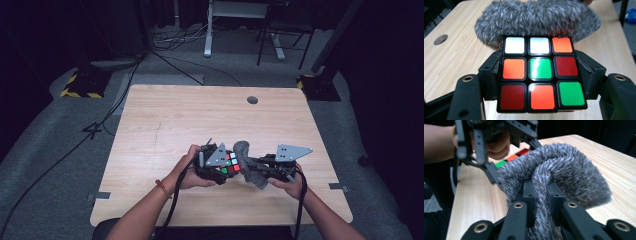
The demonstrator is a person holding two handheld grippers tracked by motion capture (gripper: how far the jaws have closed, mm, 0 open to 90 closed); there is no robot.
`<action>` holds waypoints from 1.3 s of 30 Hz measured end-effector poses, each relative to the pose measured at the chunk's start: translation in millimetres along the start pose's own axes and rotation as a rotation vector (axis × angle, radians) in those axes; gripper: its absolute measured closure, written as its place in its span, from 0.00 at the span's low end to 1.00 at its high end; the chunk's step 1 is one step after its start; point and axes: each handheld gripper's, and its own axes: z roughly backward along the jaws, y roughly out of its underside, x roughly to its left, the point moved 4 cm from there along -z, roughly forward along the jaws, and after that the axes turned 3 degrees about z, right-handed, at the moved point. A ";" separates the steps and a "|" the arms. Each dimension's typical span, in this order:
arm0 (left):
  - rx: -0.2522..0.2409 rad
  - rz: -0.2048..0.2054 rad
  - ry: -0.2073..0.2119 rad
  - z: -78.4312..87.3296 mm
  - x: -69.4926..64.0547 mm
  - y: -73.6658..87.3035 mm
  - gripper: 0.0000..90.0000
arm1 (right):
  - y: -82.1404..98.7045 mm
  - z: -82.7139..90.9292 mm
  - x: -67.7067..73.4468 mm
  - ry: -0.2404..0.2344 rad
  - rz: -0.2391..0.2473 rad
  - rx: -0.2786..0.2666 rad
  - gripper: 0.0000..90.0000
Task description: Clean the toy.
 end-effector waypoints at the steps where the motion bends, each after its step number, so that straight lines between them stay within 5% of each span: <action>1: -0.012 0.005 0.013 1.1 -0.5 -1.4 0.37 | 0.8 -1.7 -0.1 0.012 0.007 0.026 0.89; 10: -0.057 0.013 0.020 9.1 0.0 -6.5 0.37 | 16.5 -14.4 -2.8 -0.002 -0.012 0.177 0.89; 16: -0.038 0.019 -0.006 8.1 5.4 -1.3 0.37 | 10.0 -10.4 1.3 -0.004 -0.002 0.117 0.89; 20: -0.007 0.023 0.014 0.0 2.5 2.4 0.37 | -4.7 0.7 7.4 -0.001 0.025 0.018 0.89; 23: 0.002 0.011 0.026 -4.9 -2.7 1.5 0.37 | -9.1 3.6 9.0 0.013 0.039 -0.005 0.89; 29: -0.028 0.002 0.032 -0.6 -6.3 -2.4 0.37 | -3.2 -0.5 3.2 0.068 0.028 0.054 0.89; 39: -0.081 0.016 -0.001 14.2 -1.8 -7.4 0.37 | 10.7 -14.2 3.4 0.029 -0.006 0.153 0.89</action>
